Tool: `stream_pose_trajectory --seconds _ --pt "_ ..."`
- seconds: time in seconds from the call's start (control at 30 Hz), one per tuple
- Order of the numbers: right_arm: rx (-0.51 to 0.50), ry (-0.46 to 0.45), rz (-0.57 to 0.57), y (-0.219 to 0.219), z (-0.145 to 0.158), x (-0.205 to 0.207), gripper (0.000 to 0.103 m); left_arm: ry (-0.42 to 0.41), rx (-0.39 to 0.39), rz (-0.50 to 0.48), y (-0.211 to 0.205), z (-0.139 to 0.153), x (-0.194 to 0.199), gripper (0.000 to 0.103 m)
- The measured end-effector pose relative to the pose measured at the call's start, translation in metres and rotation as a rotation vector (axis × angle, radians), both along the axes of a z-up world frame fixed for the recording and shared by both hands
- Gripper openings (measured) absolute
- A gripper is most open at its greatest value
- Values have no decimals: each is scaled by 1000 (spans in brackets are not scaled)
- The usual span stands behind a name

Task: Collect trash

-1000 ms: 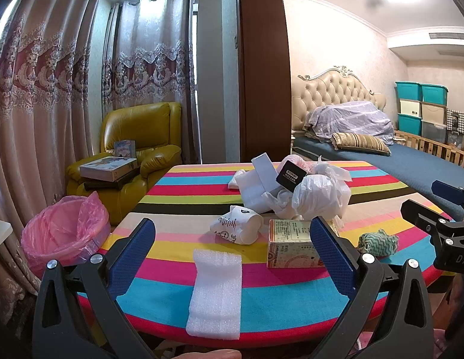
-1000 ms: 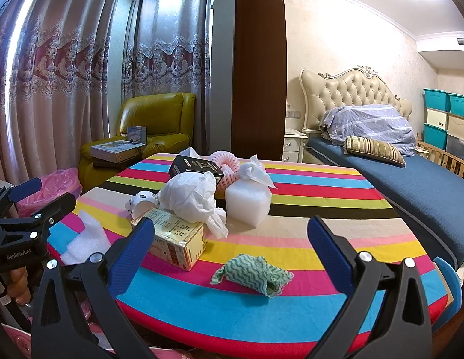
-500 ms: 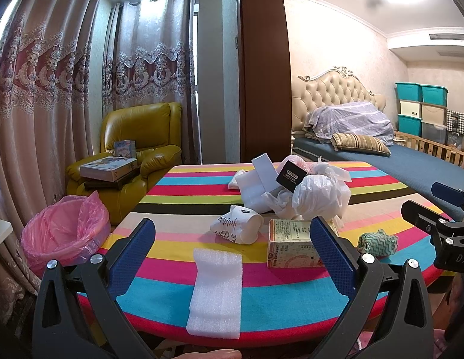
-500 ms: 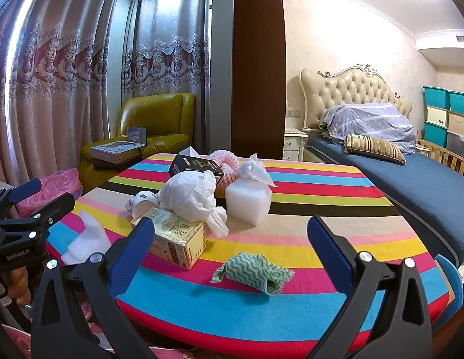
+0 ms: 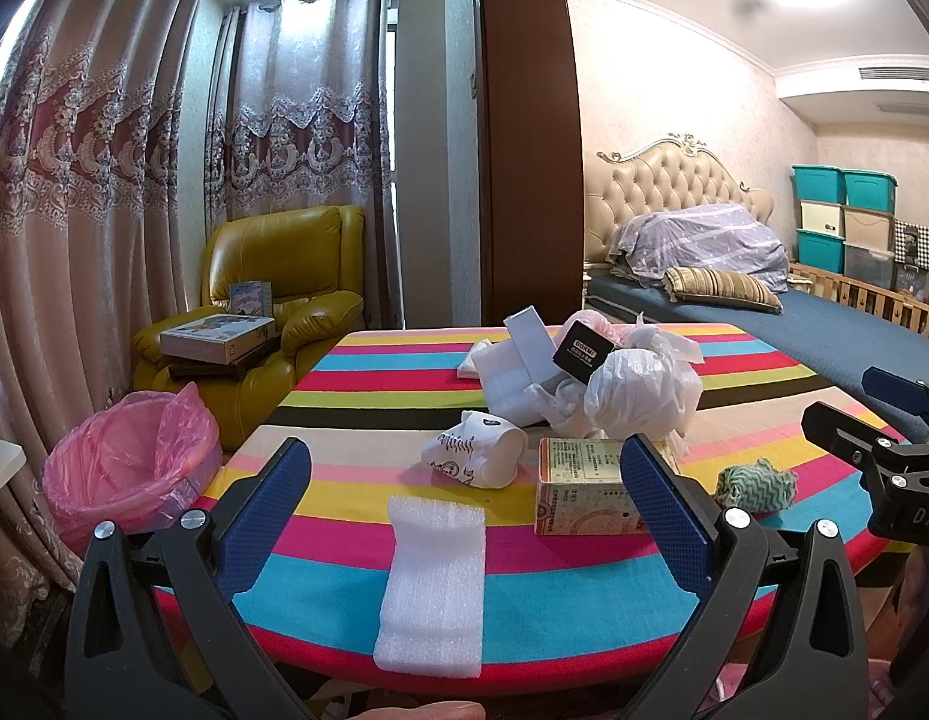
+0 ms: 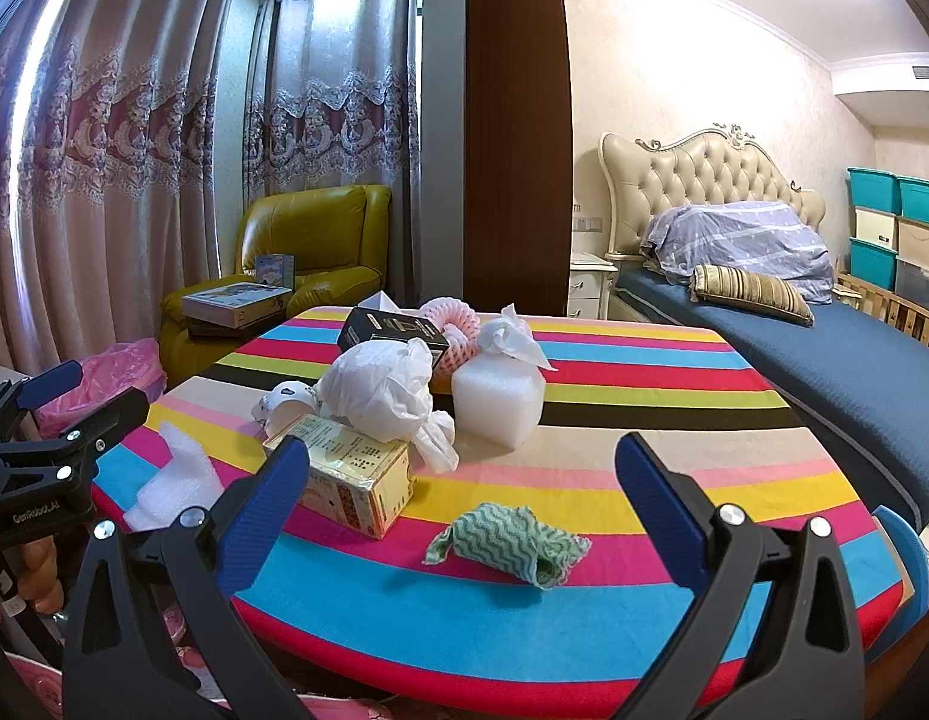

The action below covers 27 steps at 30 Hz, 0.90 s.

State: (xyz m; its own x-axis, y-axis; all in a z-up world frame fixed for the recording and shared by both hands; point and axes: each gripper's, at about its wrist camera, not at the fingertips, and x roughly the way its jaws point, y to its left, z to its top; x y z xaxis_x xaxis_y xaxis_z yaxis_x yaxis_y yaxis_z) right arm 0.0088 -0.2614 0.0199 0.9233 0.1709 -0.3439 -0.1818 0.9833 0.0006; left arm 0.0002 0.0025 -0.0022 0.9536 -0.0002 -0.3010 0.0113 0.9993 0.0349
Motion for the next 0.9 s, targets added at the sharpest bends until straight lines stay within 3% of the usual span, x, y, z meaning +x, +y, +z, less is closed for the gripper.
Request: stream_pose_trajectory --seconds 0.9 --pt "8 9 0 0 -1 -1 99 0 -2 0 0 -1 0 97"
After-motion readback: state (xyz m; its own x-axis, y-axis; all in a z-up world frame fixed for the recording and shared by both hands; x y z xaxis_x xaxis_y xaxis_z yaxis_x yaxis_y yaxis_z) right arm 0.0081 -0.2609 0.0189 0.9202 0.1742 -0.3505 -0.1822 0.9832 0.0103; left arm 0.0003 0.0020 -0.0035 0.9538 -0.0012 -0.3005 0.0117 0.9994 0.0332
